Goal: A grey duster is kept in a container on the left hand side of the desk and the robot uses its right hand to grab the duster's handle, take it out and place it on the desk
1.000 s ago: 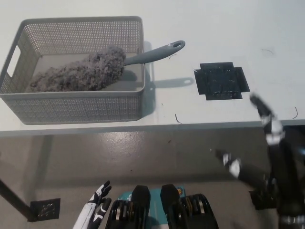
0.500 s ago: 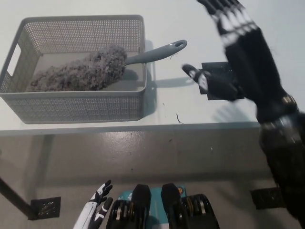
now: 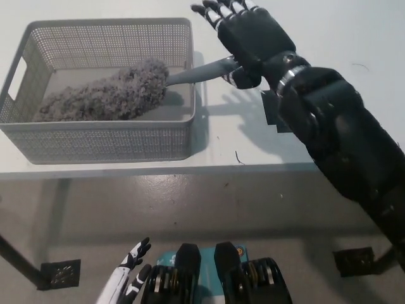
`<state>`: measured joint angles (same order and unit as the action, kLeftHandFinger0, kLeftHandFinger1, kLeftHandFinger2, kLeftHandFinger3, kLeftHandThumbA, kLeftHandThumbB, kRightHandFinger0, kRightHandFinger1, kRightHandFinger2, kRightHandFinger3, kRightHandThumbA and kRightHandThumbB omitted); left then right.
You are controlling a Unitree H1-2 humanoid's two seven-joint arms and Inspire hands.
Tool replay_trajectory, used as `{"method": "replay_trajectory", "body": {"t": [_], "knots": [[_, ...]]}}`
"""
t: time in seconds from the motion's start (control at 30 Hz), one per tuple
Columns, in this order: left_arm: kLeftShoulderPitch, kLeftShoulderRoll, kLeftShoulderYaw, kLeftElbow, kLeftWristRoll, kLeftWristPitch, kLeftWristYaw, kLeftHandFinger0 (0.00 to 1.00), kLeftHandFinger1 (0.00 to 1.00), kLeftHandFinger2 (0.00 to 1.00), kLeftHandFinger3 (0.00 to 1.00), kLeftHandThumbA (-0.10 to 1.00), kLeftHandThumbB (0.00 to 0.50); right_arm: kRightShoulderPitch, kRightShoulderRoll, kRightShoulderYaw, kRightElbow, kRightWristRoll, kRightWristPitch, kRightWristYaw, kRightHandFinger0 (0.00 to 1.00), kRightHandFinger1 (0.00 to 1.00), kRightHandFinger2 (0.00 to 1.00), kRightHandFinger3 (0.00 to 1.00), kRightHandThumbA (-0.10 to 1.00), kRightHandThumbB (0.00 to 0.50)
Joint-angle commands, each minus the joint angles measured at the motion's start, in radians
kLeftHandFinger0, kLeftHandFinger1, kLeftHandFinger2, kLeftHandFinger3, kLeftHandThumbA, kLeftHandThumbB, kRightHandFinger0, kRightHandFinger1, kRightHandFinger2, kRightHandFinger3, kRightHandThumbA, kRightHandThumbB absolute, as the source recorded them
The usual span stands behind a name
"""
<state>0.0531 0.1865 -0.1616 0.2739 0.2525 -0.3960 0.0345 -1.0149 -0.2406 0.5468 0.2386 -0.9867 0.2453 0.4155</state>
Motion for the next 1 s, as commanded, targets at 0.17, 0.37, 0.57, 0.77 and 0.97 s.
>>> {"method": "replay_trajectory", "body": {"t": [0.17, 0.37, 0.57, 0.77, 0.97], "knots": [[0.018, 0.023, -0.019, -0.032, 0.004, -0.074, 0.028, 1.00, 1.00, 1.00, 1.00, 1.00, 0.238, -0.087, 0.000, 0.030, 0.084, -0.110, 0.119, 0.121, 1.00, 1.00, 1.00, 1.00, 0.79, 0.500], [0.014, 0.029, -0.026, -0.025, 0.004, -0.074, 0.031, 1.00, 1.00, 1.00, 1.00, 1.00, 0.243, -0.086, 0.013, 0.031, 0.108, -0.107, 0.124, 0.123, 1.00, 1.00, 1.00, 1.00, 0.81, 0.500], [0.016, 0.030, -0.029, -0.028, -0.004, -0.074, 0.028, 1.00, 1.00, 1.00, 1.00, 1.00, 0.238, -0.107, 0.034, 0.025, 0.139, -0.104, 0.138, 0.110, 1.00, 1.00, 1.00, 1.00, 0.81, 0.500], [-0.001, 0.027, -0.026, -0.026, 0.009, -0.074, 0.034, 1.00, 1.00, 1.00, 1.00, 1.00, 0.254, -0.147, 0.060, 0.032, 0.153, -0.126, 0.166, 0.106, 1.00, 1.00, 1.00, 1.00, 0.84, 0.500], [0.008, 0.023, -0.019, -0.040, 0.009, -0.074, 0.019, 1.00, 1.00, 1.00, 1.00, 1.00, 0.256, -0.176, 0.104, 0.033, 0.173, -0.130, 0.192, 0.117, 1.00, 1.00, 1.00, 1.00, 0.82, 0.500]]}}
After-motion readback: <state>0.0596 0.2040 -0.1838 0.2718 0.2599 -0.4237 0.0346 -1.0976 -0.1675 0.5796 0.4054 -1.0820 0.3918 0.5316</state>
